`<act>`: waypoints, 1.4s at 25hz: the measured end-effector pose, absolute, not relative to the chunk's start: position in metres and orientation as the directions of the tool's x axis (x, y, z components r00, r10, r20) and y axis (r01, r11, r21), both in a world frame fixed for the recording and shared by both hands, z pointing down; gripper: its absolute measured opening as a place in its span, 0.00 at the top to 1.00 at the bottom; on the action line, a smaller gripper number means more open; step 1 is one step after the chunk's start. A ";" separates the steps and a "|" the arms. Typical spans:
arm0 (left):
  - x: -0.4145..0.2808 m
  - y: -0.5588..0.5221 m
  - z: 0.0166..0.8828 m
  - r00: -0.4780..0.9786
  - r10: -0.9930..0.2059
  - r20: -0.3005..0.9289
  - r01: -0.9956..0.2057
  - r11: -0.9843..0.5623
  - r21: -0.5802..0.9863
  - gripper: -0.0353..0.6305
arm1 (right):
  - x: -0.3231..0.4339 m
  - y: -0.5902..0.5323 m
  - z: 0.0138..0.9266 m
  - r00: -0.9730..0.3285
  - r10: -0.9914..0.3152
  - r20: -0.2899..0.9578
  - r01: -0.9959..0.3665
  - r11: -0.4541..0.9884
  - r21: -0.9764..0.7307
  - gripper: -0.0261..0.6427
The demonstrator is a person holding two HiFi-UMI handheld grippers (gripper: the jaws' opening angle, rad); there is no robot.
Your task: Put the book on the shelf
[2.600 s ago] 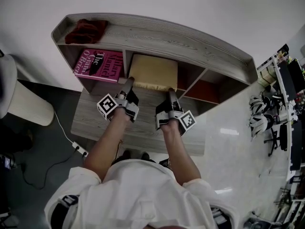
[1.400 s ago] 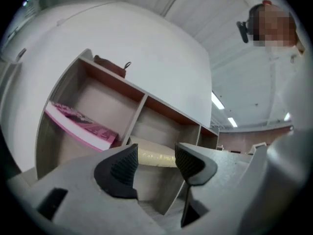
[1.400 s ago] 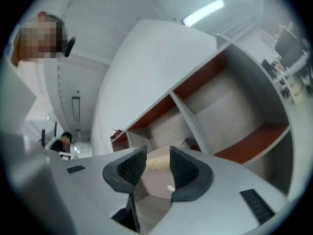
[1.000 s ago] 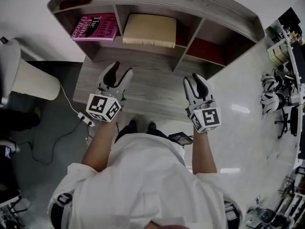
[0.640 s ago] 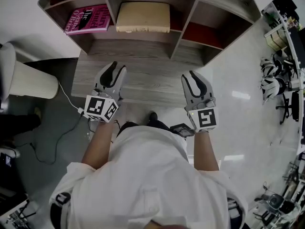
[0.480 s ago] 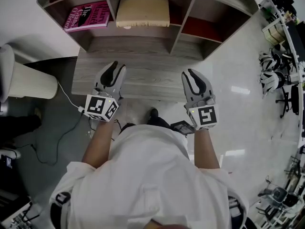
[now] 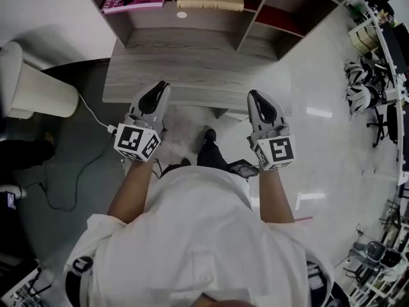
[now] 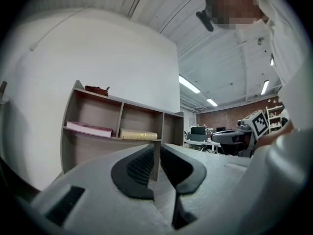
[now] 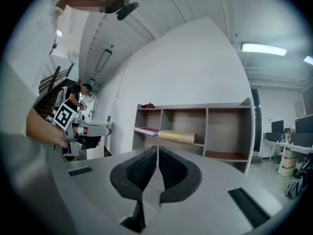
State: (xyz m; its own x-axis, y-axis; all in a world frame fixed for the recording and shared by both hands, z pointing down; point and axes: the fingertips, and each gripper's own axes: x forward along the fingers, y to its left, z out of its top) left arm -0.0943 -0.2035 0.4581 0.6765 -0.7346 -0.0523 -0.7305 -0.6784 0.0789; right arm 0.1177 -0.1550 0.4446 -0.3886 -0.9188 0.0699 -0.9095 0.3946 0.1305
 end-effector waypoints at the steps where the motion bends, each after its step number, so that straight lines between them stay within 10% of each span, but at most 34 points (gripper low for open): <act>1: -0.099 -0.193 0.457 0.680 -0.731 -0.059 -0.727 -0.683 0.078 0.87 | 0.111 -0.145 0.445 -0.391 -0.918 0.069 -0.909 0.397 0.124 0.93; 35: -0.081 0.007 0.473 0.662 -0.748 0.045 -0.749 -0.661 0.044 0.92 | 0.105 0.044 0.469 -0.469 -0.883 0.010 -0.882 0.467 -0.066 0.94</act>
State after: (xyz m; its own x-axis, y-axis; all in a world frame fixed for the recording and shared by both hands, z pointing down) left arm -0.0807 0.0075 0.4730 0.6624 -0.7478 0.0447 -0.7491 -0.6610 0.0435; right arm 0.1053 0.0440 0.4694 -0.4690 -0.8832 0.0099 -0.8816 0.4674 -0.0663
